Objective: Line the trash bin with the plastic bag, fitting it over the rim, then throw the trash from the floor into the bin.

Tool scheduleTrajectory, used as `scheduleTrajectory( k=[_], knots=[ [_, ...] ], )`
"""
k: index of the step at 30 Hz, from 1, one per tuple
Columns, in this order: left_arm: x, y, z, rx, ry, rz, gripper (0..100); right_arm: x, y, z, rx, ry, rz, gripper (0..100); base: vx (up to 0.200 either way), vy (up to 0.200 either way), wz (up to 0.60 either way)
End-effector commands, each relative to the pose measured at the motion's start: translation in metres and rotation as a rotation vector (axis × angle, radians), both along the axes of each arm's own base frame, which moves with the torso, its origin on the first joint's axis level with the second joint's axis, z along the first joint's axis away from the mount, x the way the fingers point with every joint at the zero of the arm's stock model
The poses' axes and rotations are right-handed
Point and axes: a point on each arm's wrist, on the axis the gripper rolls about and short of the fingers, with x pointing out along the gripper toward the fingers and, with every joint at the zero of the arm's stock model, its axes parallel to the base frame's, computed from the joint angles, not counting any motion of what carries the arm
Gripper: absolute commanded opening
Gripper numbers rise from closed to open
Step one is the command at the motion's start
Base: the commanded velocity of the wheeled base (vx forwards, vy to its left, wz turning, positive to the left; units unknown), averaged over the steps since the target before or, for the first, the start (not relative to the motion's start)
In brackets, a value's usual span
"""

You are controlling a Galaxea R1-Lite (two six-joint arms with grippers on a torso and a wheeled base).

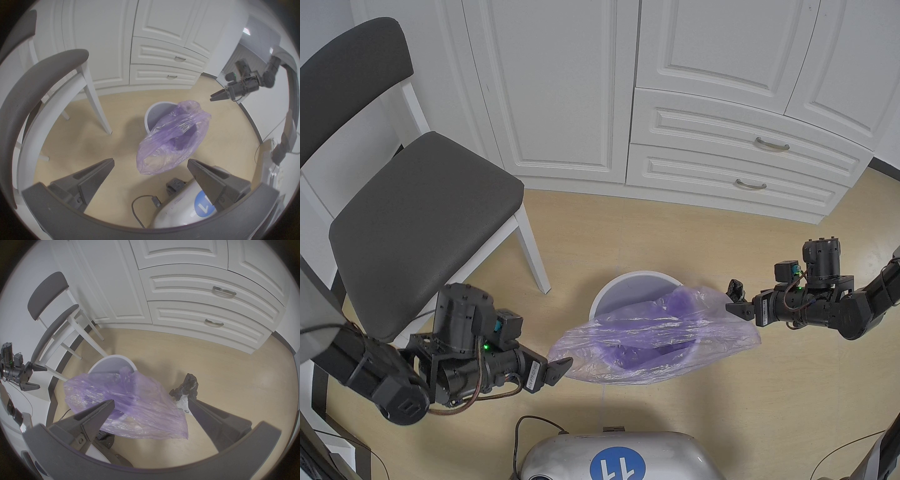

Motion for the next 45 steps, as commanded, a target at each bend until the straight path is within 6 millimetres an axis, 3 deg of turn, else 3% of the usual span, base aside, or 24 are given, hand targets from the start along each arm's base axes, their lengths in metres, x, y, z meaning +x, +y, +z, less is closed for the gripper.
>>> scheduleTrajectory(
  k=[1,3,6,10,14,18,22,27,32,36,37,39,42,45],
  knots=[
    [0.012,-0.009,0.112,-0.116,0.217,0.147,100,-0.007,0.006,0.014,0.033,0.004,0.002,100,0.0,0.0,0.0],
    [0.011,-0.011,0.085,0.0,0.333,0.161,100,-0.008,0.008,0.014,0.032,0.006,0.009,100,0.0,0.0,0.0],
    [-0.002,-0.014,0.063,0.042,0.332,0.119,100,-0.012,0.016,0.015,0.026,0.004,0.028,100,0.0,0.0,0.0],
    [-0.013,-0.008,0.044,0.057,0.144,-0.005,100,-0.014,0.033,0.015,-0.006,-0.005,0.059,100,0.0,0.0,0.0],
    [-0.014,-0.008,0.036,-0.076,-0.002,-0.101,100,-0.015,0.043,0.02,-0.067,-0.03,0.115,100,0.0,0.0,0.0],
    [-0.017,-0.003,0.035,-0.154,-0.009,-0.19,100,-0.024,0.051,0.033,-0.102,0.004,0.152,100,0.0,0.0,0.0],
    [-0.014,0.002,0.035,-0.173,-0.001,-0.215,100,-0.026,0.058,0.032,-0.13,0.046,0.181,100,0.0,0.0,0.0],
    [-0.012,0.004,0.032,-0.183,0.018,-0.245,100,-0.023,0.057,0.013,-0.272,0.062,0.221,100,0.0,0.0,0.0],
    [0.0,0.001,0.046,-0.21,-0.026,-0.218,100,-0.033,0.055,0.003,-0.408,0.002,0.304,100,0.0,0.0,0.0],
    [0.009,0.014,0.046,-0.195,-0.048,-0.112,100,-0.038,0.053,-0.014,-0.452,-0.076,0.351,100,0.0,0.0,0.0],
    [0.009,0.024,0.046,-0.19,-0.046,-0.016,100,-0.04,0.053,-0.031,-0.465,-0.126,0.399,100,0.0,0.0,0.0],
    [0.007,0.029,0.047,-0.191,-0.048,0.025,100,-0.041,0.051,-0.037,-0.477,-0.147,0.419,100,0.0,0.0,0.0],
    [-0.003,0.058,0.062,-0.198,-0.109,0.143,100,-0.034,0.045,-0.062,-0.575,-0.192,0.479,100,0.0,0.0,0.0],
    [-0.01,0.075,0.071,-0.208,-0.141,0.195,100,-0.032,0.045,-0.072,-0.591,-0.174,0.499,100,0.0,0.0,0.0]
  ],
)
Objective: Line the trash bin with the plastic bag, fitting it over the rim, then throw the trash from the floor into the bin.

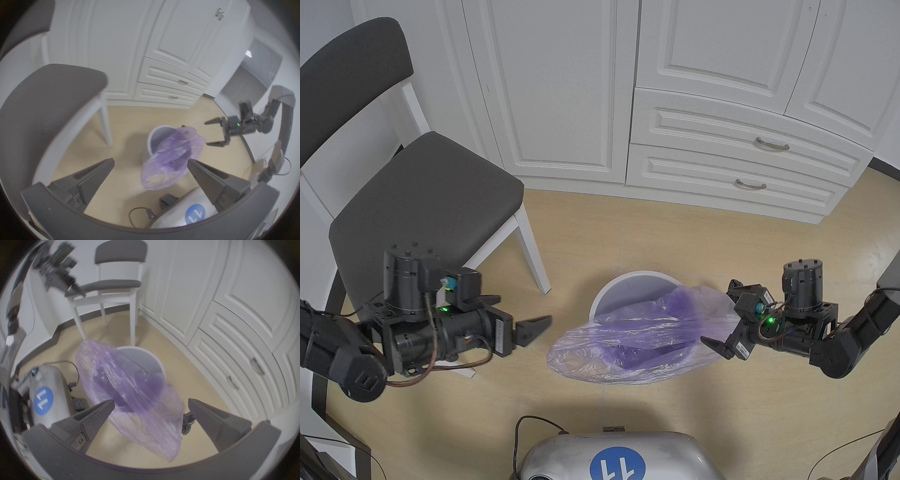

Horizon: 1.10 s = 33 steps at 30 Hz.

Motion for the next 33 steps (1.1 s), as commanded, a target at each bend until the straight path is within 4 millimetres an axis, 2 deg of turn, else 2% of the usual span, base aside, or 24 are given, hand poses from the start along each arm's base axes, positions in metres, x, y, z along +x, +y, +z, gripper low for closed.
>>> scheduleTrajectory(
  k=[1,7,9,12,18,22,33],
  knots=[
    [-0.018,0.05,0.026,-0.029,-0.076,0.203,100,-0.003,-0.006,-0.06,-0.116,0.142,0.054,100,0.0,0.0,0.0],
    [-0.025,0.064,0.034,-0.028,-0.083,0.253,100,0.001,0.0,-0.064,-0.117,0.14,0.073,100,0.0,0.0,0.0],
    [-0.026,0.065,0.034,-0.027,-0.081,0.256,100,0.011,0.003,-0.067,-0.106,0.133,0.066,100,0.0,0.0,0.0],
    [-0.025,0.065,0.032,-0.025,-0.076,0.257,100,0.027,0.009,-0.062,-0.076,0.097,0.055,100,0.0,0.0,0.0],
    [-0.023,0.065,0.031,-0.026,-0.08,0.256,100,0.036,0.014,-0.055,-0.025,0.08,0.033,100,0.0,0.0,0.0],
    [-0.021,0.064,0.03,-0.023,-0.075,0.254,100,0.043,0.016,-0.059,-0.016,0.074,0.028,100,0.0,0.0,0.0],
    [-0.021,0.071,0.034,-0.027,-0.092,0.285,100,0.058,0.017,-0.032,0.089,0.002,-0.02,100,0.0,0.0,0.0]
  ],
)
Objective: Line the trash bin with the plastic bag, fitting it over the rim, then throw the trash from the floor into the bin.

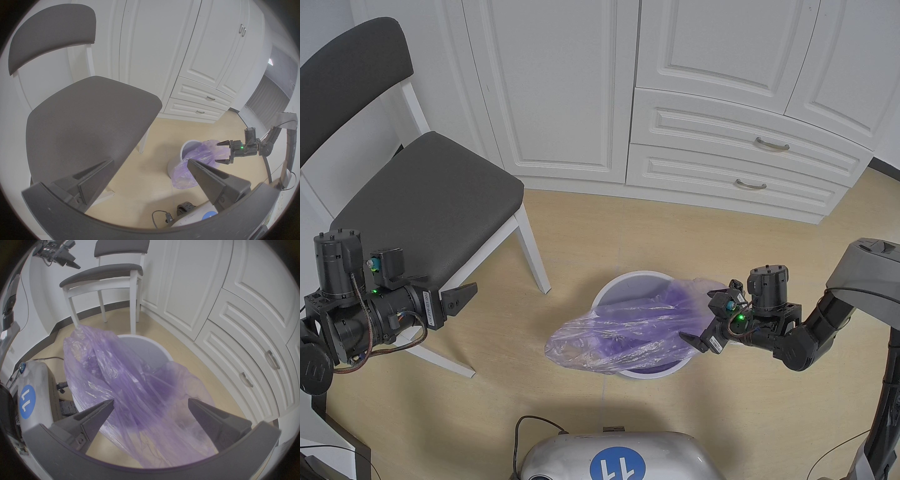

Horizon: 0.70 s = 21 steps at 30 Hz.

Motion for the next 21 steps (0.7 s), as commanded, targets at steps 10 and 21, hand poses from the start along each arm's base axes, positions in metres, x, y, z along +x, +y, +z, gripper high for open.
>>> scheduleTrajectory(
  k=[10,21],
  knots=[
    [0.001,0.004,0.0,0.0,-0.005,0.019,100,-0.012,-0.002,0.037,0.098,-0.048,-0.022,100,0.0,0.0,0.0],
    [-0.004,0.007,0.005,-0.003,-0.025,0.026,100,-0.018,0.032,-0.032,-0.056,0.083,0.05,100,0.0,0.0,0.0]
  ],
)
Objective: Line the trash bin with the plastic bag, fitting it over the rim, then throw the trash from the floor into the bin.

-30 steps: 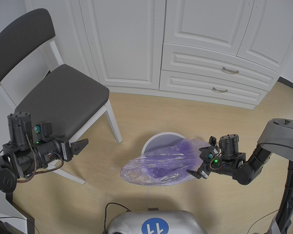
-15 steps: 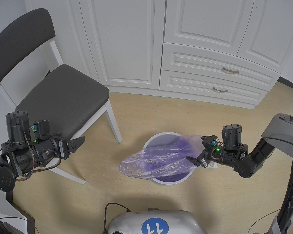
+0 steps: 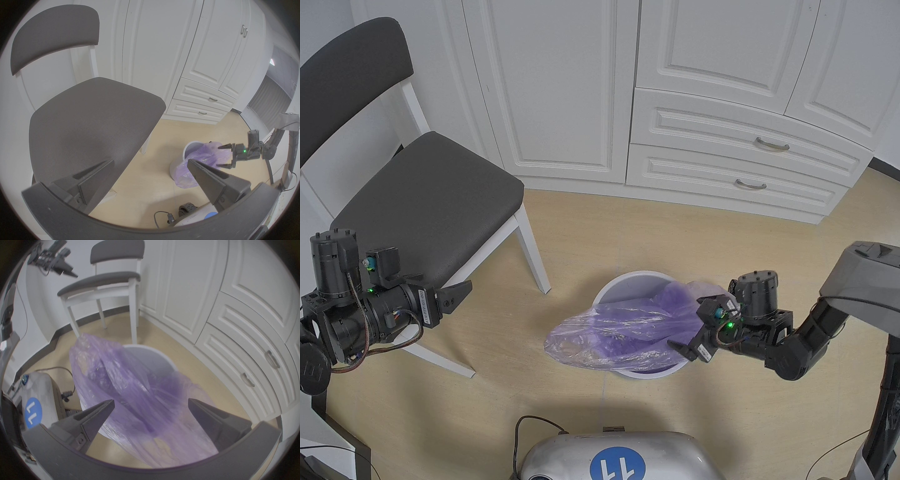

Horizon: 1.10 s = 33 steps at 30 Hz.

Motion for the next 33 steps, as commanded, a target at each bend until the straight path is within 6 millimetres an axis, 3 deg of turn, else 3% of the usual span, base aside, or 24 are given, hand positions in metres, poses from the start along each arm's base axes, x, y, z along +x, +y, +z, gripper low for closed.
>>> scheduleTrajectory(
  k=[1,2,5,8,15,18,25,33],
  knots=[
    [-0.004,0.002,0.004,-0.004,-0.017,0.004,100,-0.009,0.008,-0.031,-0.085,0.067,0.043,100,0.0,0.0,0.0],
    [-0.004,0.002,0.004,-0.004,-0.017,0.004,100,-0.009,0.008,-0.031,-0.085,0.067,0.043,100,0.0,0.0,0.0],
    [-0.005,0.005,0.008,-0.008,-0.034,0.013,100,-0.034,-0.002,-0.024,-0.17,0.061,0.109,100,0.0,0.0,0.0],
    [-0.006,0.005,0.008,-0.009,-0.037,0.013,100,-0.041,-0.001,-0.02,-0.19,0.041,0.138,100,0.0,0.0,0.0],
    [-0.006,0.008,0.009,-0.01,-0.041,0.027,100,-0.041,0.006,0.018,-0.014,-0.081,0.083,100,0.0,0.0,0.0],
    [-0.006,0.009,0.01,-0.01,-0.044,0.03,100,-0.037,0.009,0.023,0.02,-0.096,0.069,100,0.0,0.0,0.0],
    [-0.006,0.013,0.009,-0.007,-0.039,0.046,100,-0.022,0.017,0.008,0.021,-0.079,0.049,100,0.0,0.0,0.0],
    [-0.007,0.015,0.006,-0.006,-0.031,0.056,100,0.0,0.022,-0.029,-0.022,-0.03,0.009,100,0.0,0.0,0.0]
  ],
)
